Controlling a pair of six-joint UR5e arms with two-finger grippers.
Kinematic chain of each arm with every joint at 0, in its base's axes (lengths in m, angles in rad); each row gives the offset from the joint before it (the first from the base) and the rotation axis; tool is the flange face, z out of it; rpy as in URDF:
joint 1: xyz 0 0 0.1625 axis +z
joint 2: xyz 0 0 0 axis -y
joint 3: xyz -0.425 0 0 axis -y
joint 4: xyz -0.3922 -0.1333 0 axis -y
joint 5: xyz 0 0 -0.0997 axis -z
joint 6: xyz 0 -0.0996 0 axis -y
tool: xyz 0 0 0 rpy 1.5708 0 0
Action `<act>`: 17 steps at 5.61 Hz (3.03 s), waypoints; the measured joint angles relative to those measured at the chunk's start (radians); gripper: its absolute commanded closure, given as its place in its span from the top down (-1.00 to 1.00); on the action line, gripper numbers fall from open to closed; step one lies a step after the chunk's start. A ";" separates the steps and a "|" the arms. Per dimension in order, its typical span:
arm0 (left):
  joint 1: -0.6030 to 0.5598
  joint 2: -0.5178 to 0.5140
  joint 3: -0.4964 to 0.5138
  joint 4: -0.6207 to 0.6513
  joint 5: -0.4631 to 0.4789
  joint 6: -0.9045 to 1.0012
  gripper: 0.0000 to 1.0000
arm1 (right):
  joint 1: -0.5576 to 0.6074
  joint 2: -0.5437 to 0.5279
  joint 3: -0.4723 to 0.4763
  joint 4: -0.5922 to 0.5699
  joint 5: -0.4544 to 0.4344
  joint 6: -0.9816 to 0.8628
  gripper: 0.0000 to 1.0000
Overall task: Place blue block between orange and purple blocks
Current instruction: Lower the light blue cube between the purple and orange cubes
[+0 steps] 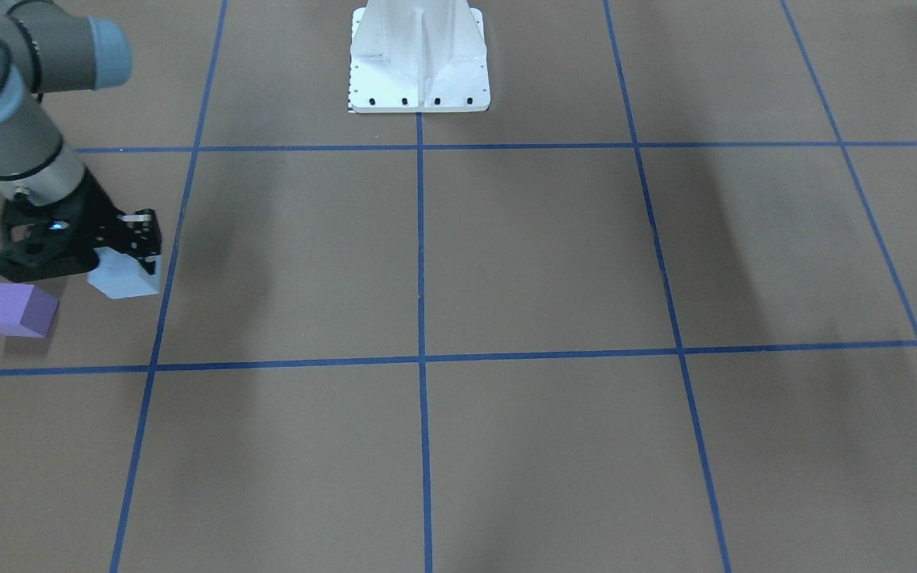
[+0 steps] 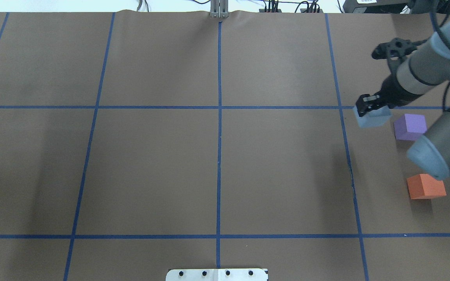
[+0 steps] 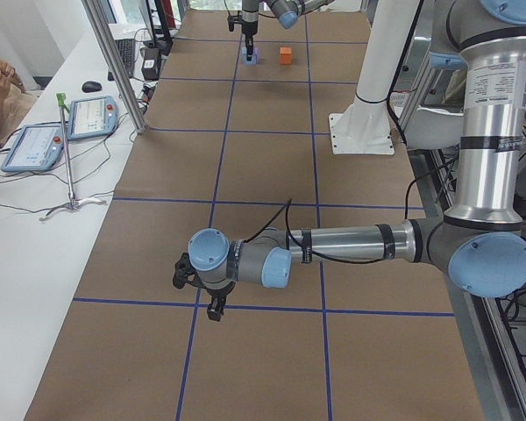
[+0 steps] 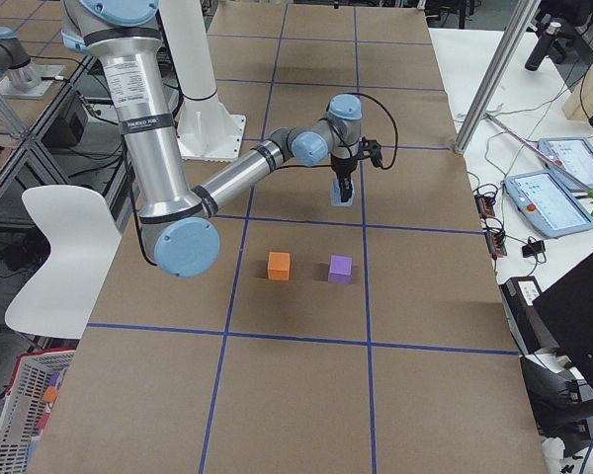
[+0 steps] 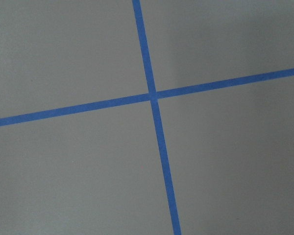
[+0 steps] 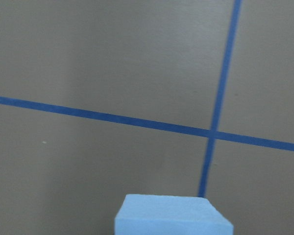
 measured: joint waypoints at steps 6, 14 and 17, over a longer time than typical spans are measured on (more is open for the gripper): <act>0.001 -0.004 -0.004 0.000 0.000 -0.003 1.00 | 0.016 -0.268 -0.139 0.449 -0.013 0.208 -0.84; 0.002 -0.004 -0.007 0.000 0.000 -0.003 1.00 | -0.109 -0.296 -0.157 0.493 -0.114 0.206 1.00; 0.001 -0.005 -0.007 0.000 -0.001 -0.003 1.00 | -0.001 -0.287 -0.133 0.461 -0.028 0.098 1.00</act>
